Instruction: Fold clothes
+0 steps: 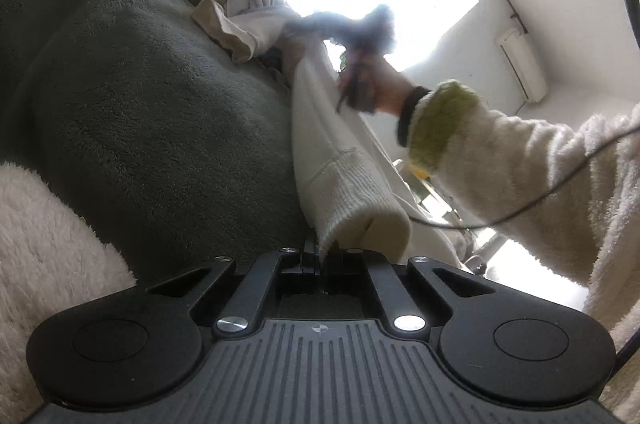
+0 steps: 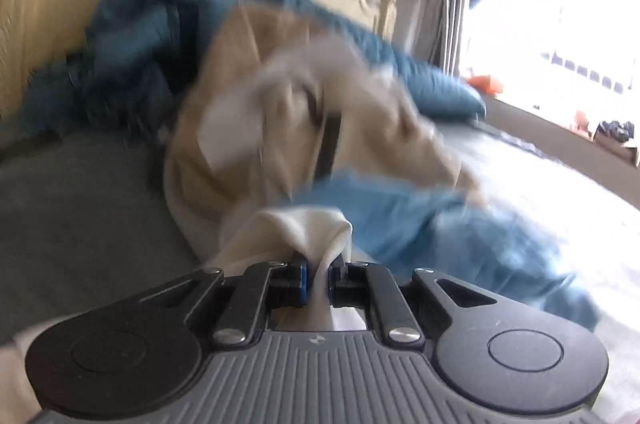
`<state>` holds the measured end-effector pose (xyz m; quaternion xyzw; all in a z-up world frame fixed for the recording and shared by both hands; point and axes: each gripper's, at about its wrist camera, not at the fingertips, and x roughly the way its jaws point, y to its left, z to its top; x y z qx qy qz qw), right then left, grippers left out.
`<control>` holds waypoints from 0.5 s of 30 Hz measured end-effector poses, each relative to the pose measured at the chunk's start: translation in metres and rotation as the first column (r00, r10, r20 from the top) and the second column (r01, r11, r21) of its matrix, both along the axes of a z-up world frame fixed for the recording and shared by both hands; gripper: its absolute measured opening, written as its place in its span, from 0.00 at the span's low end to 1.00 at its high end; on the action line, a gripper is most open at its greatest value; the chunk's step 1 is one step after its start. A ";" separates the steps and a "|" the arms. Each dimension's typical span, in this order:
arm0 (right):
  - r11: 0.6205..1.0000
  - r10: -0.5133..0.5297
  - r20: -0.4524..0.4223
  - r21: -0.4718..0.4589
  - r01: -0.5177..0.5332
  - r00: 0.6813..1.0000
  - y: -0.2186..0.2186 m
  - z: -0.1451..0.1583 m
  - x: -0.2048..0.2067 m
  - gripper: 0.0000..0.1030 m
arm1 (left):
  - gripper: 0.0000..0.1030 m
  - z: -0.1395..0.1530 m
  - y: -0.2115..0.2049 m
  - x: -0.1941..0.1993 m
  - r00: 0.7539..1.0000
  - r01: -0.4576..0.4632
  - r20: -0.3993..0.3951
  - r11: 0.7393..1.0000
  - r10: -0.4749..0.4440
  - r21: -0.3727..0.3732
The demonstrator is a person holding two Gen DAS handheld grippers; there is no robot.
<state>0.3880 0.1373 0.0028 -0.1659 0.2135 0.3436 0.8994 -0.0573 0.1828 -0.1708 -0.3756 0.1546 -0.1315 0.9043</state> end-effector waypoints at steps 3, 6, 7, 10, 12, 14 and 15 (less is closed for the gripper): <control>0.995 -0.012 -0.001 -0.097 0.012 1.000 0.011 -0.012 -0.002 0.23 | 0.00 0.001 0.000 -0.001 1.000 -0.001 -0.005 1.000 0.001 0.002; 0.980 -0.007 0.000 -0.200 0.007 1.000 0.014 0.005 -0.010 0.55 | 0.00 0.001 0.000 0.000 1.000 -0.002 -0.009 1.000 0.002 0.000; 0.971 -0.014 0.021 -0.238 0.019 1.000 0.010 0.013 -0.015 0.59 | 0.00 0.001 0.000 0.001 1.000 -0.002 -0.011 1.000 0.002 -0.001; 0.945 -0.032 0.077 -0.322 0.055 0.997 -0.016 0.042 -0.036 0.67 | 0.02 0.002 0.000 0.000 1.000 -0.003 -0.020 1.000 0.003 -0.004; 0.941 -0.058 0.102 -0.328 0.089 0.993 -0.040 0.064 -0.056 0.68 | 0.03 0.004 0.002 -0.002 1.000 0.001 -0.031 1.000 -0.001 -0.007; 0.946 -0.095 0.121 -0.299 0.128 0.988 -0.069 0.086 -0.079 0.71 | 0.10 0.006 0.004 -0.005 0.999 -0.008 -0.048 1.000 0.008 -0.004; 0.952 -0.103 0.126 -0.275 0.135 0.987 -0.088 0.097 -0.096 0.72 | 0.14 0.008 0.006 -0.008 0.998 -0.014 -0.059 1.000 0.014 0.009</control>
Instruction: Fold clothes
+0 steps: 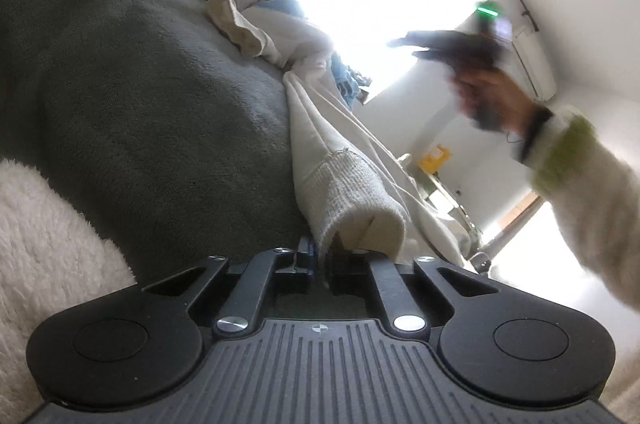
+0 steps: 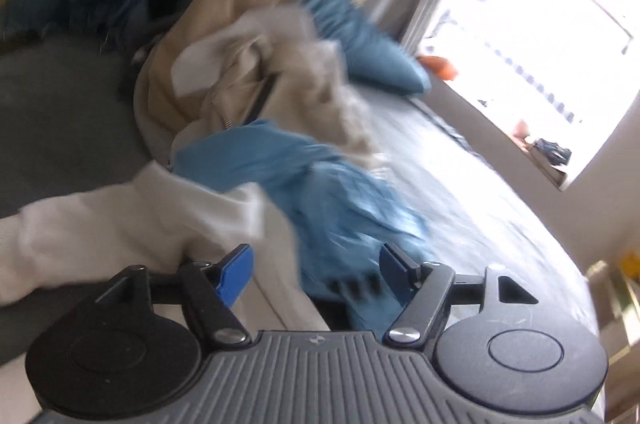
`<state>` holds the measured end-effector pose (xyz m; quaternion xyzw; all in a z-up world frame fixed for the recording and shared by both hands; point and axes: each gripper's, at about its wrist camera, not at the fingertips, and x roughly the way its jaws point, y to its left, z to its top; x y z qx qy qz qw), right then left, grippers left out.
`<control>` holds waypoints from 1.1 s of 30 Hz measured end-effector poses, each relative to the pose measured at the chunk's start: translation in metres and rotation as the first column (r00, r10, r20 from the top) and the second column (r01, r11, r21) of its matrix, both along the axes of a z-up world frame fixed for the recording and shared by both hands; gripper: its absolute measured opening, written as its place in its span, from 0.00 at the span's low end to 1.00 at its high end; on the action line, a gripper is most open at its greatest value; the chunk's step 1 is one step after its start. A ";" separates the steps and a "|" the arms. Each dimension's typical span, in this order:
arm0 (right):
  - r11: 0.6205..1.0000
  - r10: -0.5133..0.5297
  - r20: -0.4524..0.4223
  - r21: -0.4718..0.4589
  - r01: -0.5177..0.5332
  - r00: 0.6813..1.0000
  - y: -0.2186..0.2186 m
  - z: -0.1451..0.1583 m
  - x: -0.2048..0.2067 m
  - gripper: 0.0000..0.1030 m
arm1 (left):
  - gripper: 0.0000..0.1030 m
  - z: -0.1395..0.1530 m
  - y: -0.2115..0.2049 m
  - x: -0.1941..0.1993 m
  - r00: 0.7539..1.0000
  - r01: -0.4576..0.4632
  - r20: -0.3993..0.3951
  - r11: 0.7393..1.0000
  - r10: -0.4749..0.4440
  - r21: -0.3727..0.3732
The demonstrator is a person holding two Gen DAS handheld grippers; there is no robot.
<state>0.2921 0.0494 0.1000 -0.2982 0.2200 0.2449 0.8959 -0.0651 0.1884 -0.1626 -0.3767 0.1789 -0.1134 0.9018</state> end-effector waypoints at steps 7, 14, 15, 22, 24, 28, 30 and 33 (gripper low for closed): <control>0.963 -0.037 -0.014 0.267 0.039 0.999 -0.140 0.035 -0.147 0.76 | 0.33 0.025 0.011 -0.026 0.997 -0.080 -0.006 0.988 0.081 0.129; 0.903 0.055 -0.102 0.431 -0.006 0.993 -0.186 -0.057 -0.290 0.73 | 0.35 0.044 -0.009 -0.015 0.999 0.005 -0.032 0.944 0.006 0.331; 0.892 0.078 -0.127 0.452 -0.012 0.989 -0.184 -0.071 -0.303 0.70 | 0.35 0.046 -0.015 -0.014 0.999 0.013 -0.033 0.930 0.000 0.368; 0.835 0.085 -0.216 0.548 0.049 0.973 -0.162 -0.123 -0.353 0.67 | 0.17 0.065 -0.026 0.000 0.996 -0.094 0.044 0.903 0.083 0.420; 0.834 0.045 -0.208 0.546 0.078 0.977 -0.168 -0.126 -0.362 0.65 | 0.11 0.072 -0.023 0.004 0.995 -0.098 0.042 0.918 0.088 0.385; 0.899 -0.042 -0.097 0.430 0.080 0.994 -0.178 -0.131 -0.378 0.65 | 0.09 0.079 -0.021 0.014 0.997 -0.080 0.027 0.929 0.076 0.361; 0.931 -0.038 -0.036 0.362 0.049 0.999 -0.174 -0.134 -0.382 0.65 | 0.08 0.081 -0.021 0.016 0.997 -0.075 0.014 0.931 0.074 0.357; 0.976 0.011 0.053 0.218 -0.022 0.999 -0.152 -0.151 -0.384 0.62 | 0.07 0.084 -0.019 0.018 0.997 -0.072 -0.004 0.941 0.078 0.330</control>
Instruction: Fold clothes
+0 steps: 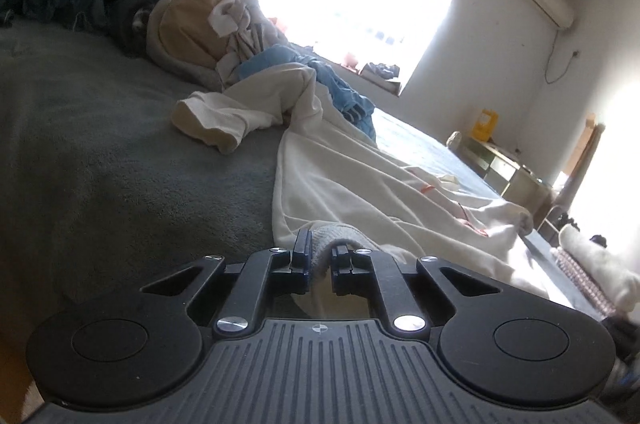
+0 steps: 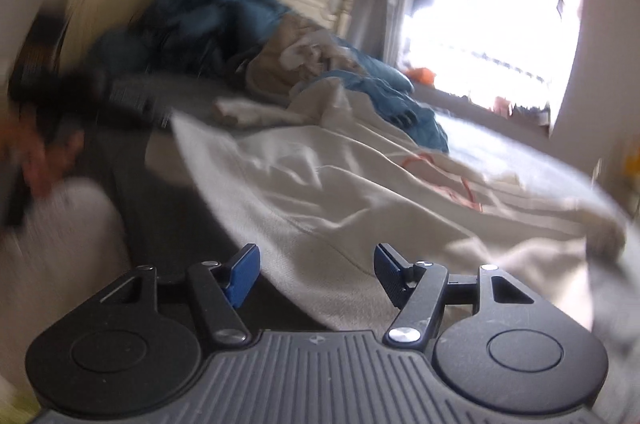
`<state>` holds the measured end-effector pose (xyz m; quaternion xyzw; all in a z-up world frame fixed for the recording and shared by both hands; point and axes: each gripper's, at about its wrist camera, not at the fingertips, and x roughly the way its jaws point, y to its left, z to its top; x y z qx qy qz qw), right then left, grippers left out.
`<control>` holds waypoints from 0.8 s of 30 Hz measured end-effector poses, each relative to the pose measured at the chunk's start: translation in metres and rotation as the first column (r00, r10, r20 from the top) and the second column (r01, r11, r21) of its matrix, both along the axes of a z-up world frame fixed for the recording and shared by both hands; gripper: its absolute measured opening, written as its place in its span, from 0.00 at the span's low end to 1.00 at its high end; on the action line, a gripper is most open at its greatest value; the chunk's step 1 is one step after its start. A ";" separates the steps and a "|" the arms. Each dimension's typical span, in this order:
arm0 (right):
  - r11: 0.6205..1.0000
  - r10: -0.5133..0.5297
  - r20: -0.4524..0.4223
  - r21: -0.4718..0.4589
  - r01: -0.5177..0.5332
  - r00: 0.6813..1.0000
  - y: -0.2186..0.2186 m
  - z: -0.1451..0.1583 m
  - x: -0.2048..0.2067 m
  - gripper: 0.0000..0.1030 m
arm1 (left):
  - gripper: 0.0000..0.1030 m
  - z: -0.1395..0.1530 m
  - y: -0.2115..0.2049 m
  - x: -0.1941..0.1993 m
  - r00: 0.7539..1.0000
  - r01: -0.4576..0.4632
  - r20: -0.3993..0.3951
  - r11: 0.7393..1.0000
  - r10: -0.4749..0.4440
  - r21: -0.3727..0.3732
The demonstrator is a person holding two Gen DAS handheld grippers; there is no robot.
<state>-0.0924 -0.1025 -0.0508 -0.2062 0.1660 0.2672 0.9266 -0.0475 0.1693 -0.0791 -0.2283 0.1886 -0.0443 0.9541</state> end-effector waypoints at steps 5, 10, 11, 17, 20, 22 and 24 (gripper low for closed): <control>0.966 0.057 0.130 -0.259 -0.022 0.990 0.038 -0.033 -0.001 0.47 | 0.07 0.006 0.000 0.005 1.000 0.003 -0.008 1.000 -0.003 0.020; 0.989 0.013 0.101 -0.146 0.002 0.995 0.021 -0.003 0.018 0.07 | 0.07 0.012 0.003 0.012 1.000 0.030 -0.009 0.998 -0.029 0.063; 0.996 0.007 0.083 -0.091 0.000 0.997 0.013 0.010 0.024 0.07 | 0.07 0.014 0.004 0.013 0.999 0.038 -0.006 0.997 -0.038 0.068; 0.998 -0.030 0.036 0.062 0.028 0.999 -0.011 0.050 0.090 0.06 | 0.07 0.014 0.000 0.036 0.998 0.066 -0.012 0.993 -0.065 0.100; 0.994 -0.075 -0.036 0.082 0.078 0.997 -0.010 0.041 0.139 0.13 | 0.07 0.007 -0.002 0.054 0.997 0.066 -0.056 0.992 -0.060 0.107; 0.989 -0.121 -0.126 0.064 0.130 0.985 -0.013 0.025 0.169 0.38 | 0.07 0.002 0.000 0.061 0.995 0.064 -0.084 0.993 -0.056 0.097; 0.982 -0.177 -0.211 0.034 0.188 0.961 -0.020 0.015 0.185 0.42 | 0.07 -0.001 0.002 0.064 0.993 0.063 -0.102 0.994 -0.054 0.087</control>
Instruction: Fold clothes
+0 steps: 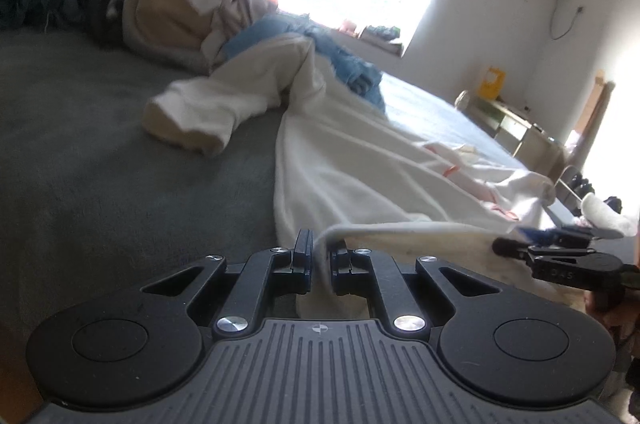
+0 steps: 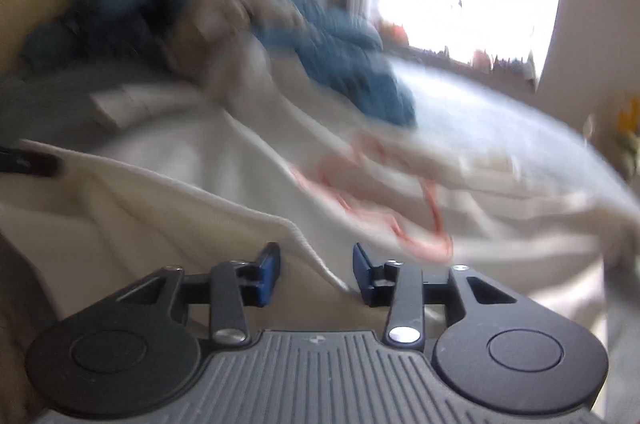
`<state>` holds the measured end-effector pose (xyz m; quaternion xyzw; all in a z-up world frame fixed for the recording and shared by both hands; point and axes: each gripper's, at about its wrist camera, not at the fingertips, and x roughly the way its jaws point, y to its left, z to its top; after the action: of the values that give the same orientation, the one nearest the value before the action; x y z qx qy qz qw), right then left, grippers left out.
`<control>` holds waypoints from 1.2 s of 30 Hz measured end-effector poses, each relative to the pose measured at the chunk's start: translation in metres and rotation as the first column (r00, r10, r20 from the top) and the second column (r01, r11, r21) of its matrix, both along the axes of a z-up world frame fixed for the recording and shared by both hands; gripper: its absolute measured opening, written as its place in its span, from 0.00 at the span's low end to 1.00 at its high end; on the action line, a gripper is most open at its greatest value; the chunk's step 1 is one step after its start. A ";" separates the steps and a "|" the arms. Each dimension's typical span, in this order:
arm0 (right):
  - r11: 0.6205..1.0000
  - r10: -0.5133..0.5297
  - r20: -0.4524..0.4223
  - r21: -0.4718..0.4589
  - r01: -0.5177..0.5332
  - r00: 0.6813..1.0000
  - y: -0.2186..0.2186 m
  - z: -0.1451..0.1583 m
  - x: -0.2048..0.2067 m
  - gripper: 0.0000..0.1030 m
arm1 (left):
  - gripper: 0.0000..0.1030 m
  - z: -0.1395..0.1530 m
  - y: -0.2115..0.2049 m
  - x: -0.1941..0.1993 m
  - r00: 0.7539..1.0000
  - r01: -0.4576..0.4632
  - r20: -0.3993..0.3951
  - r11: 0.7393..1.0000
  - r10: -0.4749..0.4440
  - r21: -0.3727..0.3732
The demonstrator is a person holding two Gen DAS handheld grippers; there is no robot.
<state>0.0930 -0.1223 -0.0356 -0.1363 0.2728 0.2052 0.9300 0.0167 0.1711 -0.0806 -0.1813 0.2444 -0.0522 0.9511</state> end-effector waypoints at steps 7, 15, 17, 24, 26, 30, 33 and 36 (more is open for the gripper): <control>0.995 0.023 0.187 0.092 -0.041 0.982 -0.050 0.035 -0.070 0.65 | 0.07 -0.004 0.010 -0.001 1.000 -0.003 -0.003 0.999 0.003 -0.034; 0.952 0.279 0.228 0.061 -0.299 0.933 -0.007 0.036 -0.140 0.65 | 0.07 -0.003 0.009 -0.004 1.000 -0.004 0.007 0.999 0.004 -0.044; 0.927 0.373 0.216 -0.038 -0.374 0.902 0.030 0.019 -0.151 0.63 | 0.07 -0.002 0.009 -0.005 1.000 -0.005 0.008 0.999 0.005 -0.049; 0.902 0.385 0.195 -0.285 -0.324 0.902 0.105 -0.035 -0.137 0.43 | 0.07 -0.002 0.014 -0.011 1.000 -0.002 0.024 0.998 0.003 -0.063; 0.906 0.359 0.201 -0.311 -0.289 0.911 0.108 -0.041 -0.130 0.31 | 0.07 -0.002 0.016 -0.014 1.000 -0.002 0.029 0.998 0.004 -0.068; 0.916 0.339 0.214 -0.299 -0.269 0.916 0.098 -0.028 -0.133 0.03 | 0.05 0.000 0.017 -0.024 0.999 0.012 0.054 0.998 -0.009 -0.060; 0.916 0.349 0.218 -0.286 -0.282 0.911 0.081 -0.007 -0.142 0.03 | 0.05 0.002 0.014 -0.038 0.995 0.038 0.088 0.999 -0.036 -0.023; 0.885 0.400 0.184 -0.330 -0.327 0.898 0.061 0.008 -0.160 0.03 | 0.05 0.003 0.007 -0.056 0.990 0.076 0.118 0.996 -0.080 0.039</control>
<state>-0.0673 -0.0609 -0.0277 -0.3451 0.1517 0.3160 0.8707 -0.0390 0.1783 -0.0774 -0.1518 0.1946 -0.0962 0.9643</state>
